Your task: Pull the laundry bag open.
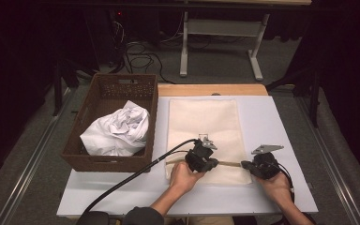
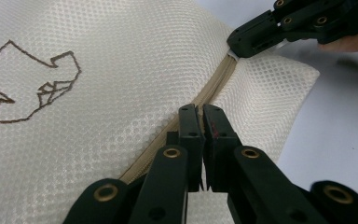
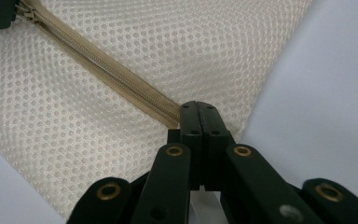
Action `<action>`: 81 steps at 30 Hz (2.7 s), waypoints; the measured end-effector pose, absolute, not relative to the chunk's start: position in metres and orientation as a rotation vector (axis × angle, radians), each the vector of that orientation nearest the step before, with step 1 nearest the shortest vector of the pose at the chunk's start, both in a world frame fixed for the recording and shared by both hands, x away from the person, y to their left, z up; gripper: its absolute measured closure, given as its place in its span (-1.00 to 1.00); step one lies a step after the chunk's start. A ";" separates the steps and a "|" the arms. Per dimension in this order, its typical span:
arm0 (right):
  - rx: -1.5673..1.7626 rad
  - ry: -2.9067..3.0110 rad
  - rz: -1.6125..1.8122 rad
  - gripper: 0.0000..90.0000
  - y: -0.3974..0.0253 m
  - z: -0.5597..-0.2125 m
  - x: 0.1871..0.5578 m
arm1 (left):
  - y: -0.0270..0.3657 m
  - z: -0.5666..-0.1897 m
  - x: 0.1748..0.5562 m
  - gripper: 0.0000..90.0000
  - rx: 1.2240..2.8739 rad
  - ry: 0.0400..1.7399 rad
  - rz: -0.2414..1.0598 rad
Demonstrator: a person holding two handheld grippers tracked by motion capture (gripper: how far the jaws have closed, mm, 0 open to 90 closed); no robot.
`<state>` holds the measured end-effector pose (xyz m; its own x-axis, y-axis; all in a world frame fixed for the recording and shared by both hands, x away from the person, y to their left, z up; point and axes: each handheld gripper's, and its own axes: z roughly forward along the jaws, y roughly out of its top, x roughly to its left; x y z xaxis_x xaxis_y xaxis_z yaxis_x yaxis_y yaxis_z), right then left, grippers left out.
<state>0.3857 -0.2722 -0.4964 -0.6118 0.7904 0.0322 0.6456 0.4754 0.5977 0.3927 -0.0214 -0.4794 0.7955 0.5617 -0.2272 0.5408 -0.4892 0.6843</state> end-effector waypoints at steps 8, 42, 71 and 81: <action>1.205 2.471 0.818 1.00 -0.270 -0.496 0.384 | -0.020 -0.481 0.390 0.93 2.181 0.818 0.033; 1.229 2.460 0.838 1.00 -0.271 -0.497 0.384 | 0.010 -0.477 0.381 0.93 2.172 0.850 0.086; 1.233 2.435 0.839 1.00 -0.270 -0.498 0.381 | 0.019 -0.479 0.381 0.93 2.165 0.838 0.069; 1.232 2.433 0.841 1.00 -0.270 -0.498 0.380 | 0.022 -0.480 0.382 0.93 2.148 0.836 0.047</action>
